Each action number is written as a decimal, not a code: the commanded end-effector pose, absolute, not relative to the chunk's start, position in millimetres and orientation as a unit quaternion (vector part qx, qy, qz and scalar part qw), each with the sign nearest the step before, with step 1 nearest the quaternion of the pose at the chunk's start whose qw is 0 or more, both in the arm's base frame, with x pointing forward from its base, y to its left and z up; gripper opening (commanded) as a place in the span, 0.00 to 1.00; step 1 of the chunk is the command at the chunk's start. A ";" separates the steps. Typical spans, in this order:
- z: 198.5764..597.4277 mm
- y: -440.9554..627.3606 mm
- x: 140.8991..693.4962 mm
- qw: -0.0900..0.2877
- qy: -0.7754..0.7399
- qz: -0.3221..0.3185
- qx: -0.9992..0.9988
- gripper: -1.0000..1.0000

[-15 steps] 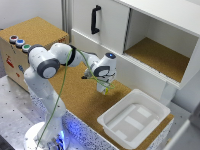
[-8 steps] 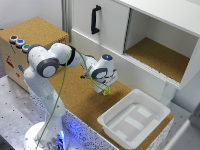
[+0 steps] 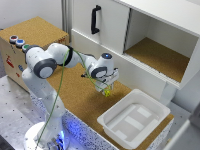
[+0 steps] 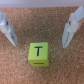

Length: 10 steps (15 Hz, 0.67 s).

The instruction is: Take the yellow block and turn it right

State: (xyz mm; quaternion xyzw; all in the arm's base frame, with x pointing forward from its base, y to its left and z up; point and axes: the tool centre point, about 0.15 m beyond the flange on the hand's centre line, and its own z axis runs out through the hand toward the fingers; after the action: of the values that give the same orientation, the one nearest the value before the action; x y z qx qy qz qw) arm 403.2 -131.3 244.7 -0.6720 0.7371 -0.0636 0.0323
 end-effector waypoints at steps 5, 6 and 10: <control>269.6 -111.1 406.0 -0.029 0.647 -0.040 -0.761 1.00; 280.2 -103.8 403.2 -0.032 0.633 -0.040 -0.773 1.00; 323.4 -71.6 393.2 -0.091 0.568 -0.054 -0.816 1.00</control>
State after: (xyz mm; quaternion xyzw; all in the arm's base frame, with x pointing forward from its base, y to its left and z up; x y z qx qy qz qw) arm 402.8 -110.8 267.1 -0.7732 0.6310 -0.0637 0.0037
